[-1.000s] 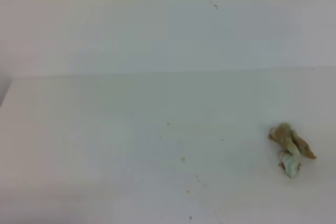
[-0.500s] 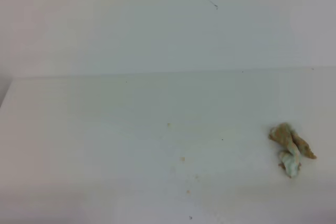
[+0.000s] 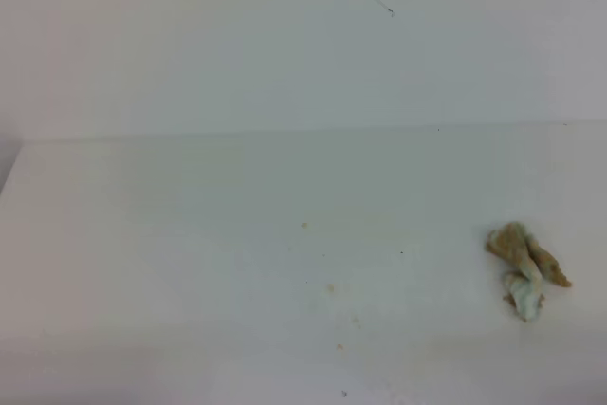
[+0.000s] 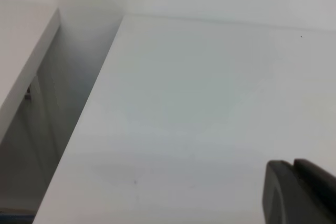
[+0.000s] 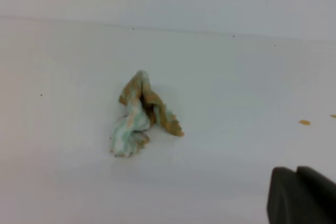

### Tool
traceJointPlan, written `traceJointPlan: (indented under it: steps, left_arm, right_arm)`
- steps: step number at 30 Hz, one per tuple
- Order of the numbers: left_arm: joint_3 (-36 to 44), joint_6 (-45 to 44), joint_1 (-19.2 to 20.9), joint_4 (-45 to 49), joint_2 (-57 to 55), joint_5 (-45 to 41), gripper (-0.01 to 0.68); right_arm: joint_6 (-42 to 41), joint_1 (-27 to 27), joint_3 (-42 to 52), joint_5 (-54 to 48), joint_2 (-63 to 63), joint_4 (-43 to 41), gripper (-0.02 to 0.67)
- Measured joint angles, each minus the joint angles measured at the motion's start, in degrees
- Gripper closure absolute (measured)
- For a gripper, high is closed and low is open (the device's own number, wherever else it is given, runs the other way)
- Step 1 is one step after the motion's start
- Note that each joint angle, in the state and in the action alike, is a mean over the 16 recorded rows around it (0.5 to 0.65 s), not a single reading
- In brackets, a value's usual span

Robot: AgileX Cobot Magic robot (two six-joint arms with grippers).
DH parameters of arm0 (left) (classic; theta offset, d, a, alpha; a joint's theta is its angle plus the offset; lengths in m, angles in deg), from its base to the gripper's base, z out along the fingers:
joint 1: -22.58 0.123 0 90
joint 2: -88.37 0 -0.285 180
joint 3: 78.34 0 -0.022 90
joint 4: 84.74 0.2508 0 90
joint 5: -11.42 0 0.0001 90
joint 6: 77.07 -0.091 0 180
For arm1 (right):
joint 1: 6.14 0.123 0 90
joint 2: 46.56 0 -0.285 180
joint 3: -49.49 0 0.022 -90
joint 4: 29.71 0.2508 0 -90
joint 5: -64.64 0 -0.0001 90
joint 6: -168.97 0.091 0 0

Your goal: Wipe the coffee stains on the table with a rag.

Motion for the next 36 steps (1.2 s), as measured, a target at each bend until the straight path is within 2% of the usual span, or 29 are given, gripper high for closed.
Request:
traceJointPlan:
  steps: [36]
  left_arm:
    - [0.0,0.0,0.0,0.1,0.0,0.0,0.673]
  right_arm:
    - [0.8,0.0,0.0,0.0,-0.2,0.0,0.652]
